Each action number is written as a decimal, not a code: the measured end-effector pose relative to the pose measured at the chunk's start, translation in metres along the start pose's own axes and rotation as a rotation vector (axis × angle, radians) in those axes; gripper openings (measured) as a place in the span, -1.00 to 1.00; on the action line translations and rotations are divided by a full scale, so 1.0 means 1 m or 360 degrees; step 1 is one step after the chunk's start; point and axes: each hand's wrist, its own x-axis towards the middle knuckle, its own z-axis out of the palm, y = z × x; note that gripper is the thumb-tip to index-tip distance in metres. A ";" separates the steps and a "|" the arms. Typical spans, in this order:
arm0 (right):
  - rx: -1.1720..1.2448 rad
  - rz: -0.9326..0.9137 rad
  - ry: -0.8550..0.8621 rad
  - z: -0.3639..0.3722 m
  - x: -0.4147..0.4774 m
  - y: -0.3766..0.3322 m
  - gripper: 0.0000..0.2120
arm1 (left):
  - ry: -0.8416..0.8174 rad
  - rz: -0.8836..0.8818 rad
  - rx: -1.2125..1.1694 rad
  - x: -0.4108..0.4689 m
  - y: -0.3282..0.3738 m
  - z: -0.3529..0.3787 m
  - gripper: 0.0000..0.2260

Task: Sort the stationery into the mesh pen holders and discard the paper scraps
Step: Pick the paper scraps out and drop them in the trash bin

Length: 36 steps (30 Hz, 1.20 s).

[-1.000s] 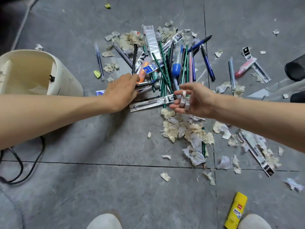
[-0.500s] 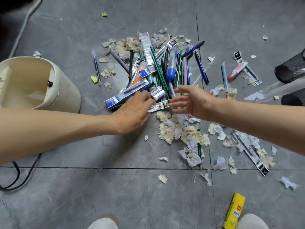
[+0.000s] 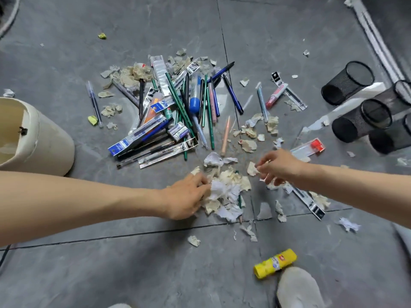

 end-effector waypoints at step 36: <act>0.0313 -0.0447 -0.0011 -0.008 0.011 0.016 -0.70 | 0.0781 -0.0686 0.0123 0.040 0.008 -0.052 -0.93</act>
